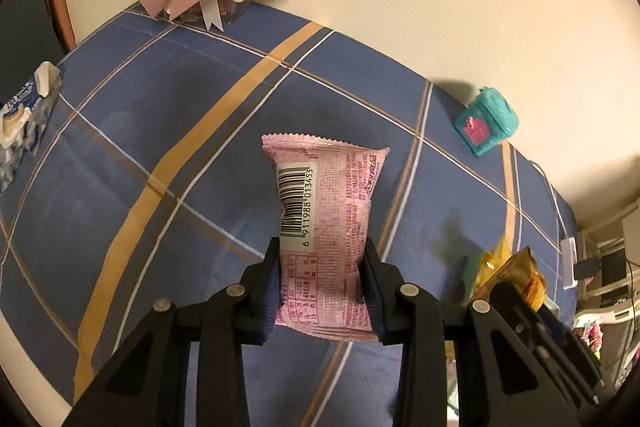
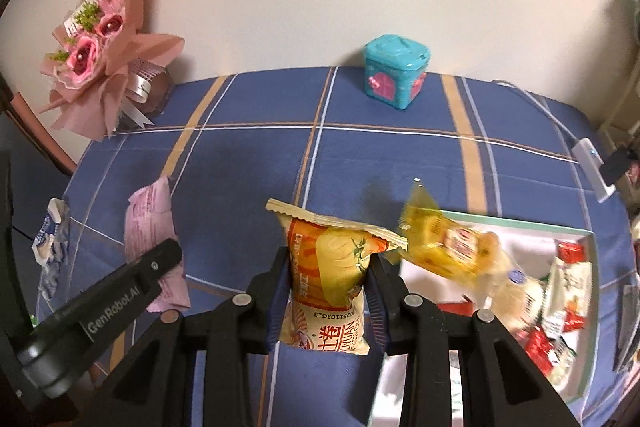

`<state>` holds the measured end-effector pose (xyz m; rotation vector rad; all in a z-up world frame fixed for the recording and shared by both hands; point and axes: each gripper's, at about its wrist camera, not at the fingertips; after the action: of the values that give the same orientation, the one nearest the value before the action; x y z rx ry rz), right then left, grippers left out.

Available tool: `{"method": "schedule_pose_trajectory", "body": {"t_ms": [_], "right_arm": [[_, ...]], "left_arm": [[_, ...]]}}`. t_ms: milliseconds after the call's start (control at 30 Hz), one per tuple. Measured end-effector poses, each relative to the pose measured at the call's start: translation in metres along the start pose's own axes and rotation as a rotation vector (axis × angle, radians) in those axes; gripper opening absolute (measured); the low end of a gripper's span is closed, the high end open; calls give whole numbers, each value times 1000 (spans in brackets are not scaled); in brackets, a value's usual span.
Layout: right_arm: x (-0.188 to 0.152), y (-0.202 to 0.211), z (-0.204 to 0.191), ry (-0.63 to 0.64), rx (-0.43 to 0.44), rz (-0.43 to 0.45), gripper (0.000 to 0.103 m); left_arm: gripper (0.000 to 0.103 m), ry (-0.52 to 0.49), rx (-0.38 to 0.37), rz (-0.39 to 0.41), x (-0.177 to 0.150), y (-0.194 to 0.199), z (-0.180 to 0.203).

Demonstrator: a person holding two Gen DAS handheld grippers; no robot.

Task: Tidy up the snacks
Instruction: 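Lift both held snacks and carry them over the white tray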

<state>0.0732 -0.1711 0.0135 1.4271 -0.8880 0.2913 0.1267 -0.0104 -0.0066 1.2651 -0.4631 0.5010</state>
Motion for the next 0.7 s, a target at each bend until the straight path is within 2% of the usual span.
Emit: {"method": "schedule_pose_trajectory", "body": {"t_ms": [300,567,700], "right_arm": [[-14,48,21,-46,-3,39,37],[-38,70,48,-75,-35,38,37],[-46,81,65,-96,-53,50,37]], "left_arm": [[38,-14,-55,9,-34,36,9],[38,-45,-104,31,-52,64,24],[38,-71,-132,17,-65,68,39]]}}
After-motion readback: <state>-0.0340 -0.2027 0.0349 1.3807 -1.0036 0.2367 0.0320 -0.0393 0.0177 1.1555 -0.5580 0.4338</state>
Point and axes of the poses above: each gripper's, at about its wrist camera, not at the fingertips, and y roughly against the way its jaws point, z to its right, x to its top, and after that the axes turned 12 degrees about z, right-handed
